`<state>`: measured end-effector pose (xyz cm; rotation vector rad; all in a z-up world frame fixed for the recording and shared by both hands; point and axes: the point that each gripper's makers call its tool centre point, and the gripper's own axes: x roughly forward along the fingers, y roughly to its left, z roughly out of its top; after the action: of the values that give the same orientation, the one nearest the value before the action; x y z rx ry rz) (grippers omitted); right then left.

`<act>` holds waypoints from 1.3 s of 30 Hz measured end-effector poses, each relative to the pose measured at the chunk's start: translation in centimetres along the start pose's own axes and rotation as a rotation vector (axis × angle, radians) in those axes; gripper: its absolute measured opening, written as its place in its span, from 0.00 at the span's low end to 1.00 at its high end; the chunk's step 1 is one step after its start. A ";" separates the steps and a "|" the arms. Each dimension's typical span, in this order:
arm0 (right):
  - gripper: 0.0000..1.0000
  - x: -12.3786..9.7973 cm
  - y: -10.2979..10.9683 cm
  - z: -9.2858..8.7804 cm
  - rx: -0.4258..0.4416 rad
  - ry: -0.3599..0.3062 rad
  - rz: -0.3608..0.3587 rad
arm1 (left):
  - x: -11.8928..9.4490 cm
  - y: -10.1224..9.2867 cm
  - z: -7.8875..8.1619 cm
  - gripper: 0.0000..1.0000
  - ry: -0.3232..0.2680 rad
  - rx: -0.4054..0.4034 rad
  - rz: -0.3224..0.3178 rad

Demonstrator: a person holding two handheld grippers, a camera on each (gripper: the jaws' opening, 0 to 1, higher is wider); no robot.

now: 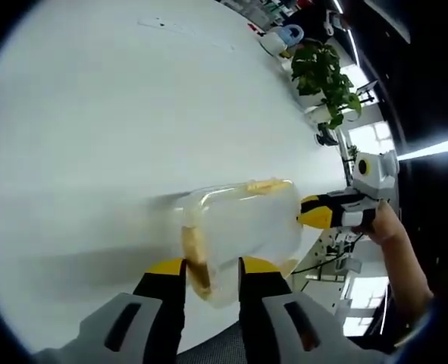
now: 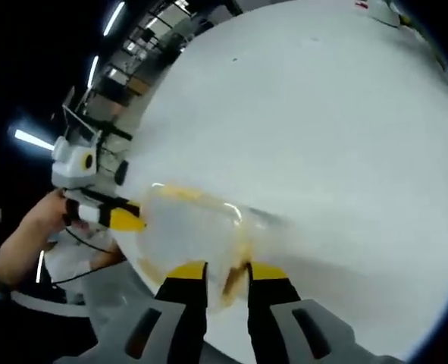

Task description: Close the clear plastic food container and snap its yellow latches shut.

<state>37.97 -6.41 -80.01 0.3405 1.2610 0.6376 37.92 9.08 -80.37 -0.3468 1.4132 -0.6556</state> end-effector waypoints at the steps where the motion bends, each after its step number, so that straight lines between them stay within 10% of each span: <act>1: 0.17 0.0 0.0 0.0 -0.005 -0.003 0.001 | 0.0 0.0 0.0 0.25 0.000 0.006 0.000; 39: 0.25 -1.5 2.7 2.7 -0.466 0.016 -0.044 | -1.5 -1.3 2.2 0.38 -0.024 0.474 0.141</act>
<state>39.59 -4.95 -76.61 -0.0780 1.0931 0.8728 39.78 8.62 -78.12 0.1175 1.2016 -0.8404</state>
